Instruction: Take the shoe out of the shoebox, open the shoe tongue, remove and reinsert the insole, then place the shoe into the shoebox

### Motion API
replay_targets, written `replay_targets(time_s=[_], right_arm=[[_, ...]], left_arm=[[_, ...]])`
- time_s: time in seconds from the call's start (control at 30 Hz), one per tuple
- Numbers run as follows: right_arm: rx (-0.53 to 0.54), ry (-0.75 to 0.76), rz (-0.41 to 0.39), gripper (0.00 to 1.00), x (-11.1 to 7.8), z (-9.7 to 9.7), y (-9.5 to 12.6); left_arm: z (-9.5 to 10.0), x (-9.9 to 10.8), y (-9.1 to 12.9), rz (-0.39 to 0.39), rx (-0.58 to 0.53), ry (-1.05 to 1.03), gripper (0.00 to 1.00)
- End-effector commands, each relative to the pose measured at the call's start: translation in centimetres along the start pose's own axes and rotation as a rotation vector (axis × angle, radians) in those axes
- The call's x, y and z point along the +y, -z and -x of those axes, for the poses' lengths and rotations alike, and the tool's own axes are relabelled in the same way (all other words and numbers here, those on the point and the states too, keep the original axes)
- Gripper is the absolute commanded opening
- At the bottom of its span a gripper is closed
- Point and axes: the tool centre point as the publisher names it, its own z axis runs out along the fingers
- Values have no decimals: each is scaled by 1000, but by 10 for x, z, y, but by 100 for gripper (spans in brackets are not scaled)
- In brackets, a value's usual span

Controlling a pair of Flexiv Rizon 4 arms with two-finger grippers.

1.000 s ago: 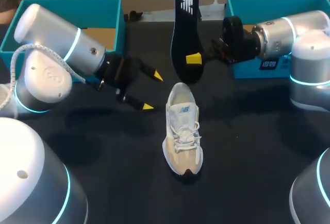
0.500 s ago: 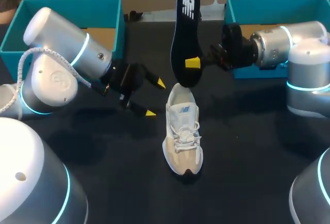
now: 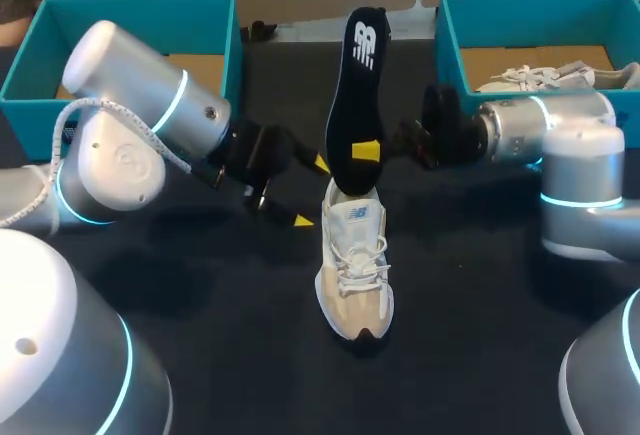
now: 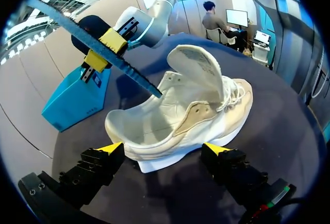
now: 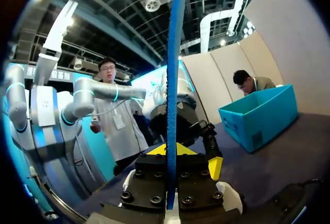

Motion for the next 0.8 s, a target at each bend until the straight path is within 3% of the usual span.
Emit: replay_targets(time_s=[0.03, 0.43, 0.8], right_arm=[[2, 0, 8, 0, -5, 2, -2], [2, 0, 8, 0, -5, 2, -2], [-7, -50, -58, 0, -12, 21, 9]], left_arm=[[3, 0, -9, 6, 4, 4, 100], [3, 3, -15, 13, 6, 21, 100], [4, 2, -14, 7, -3, 21, 100]])
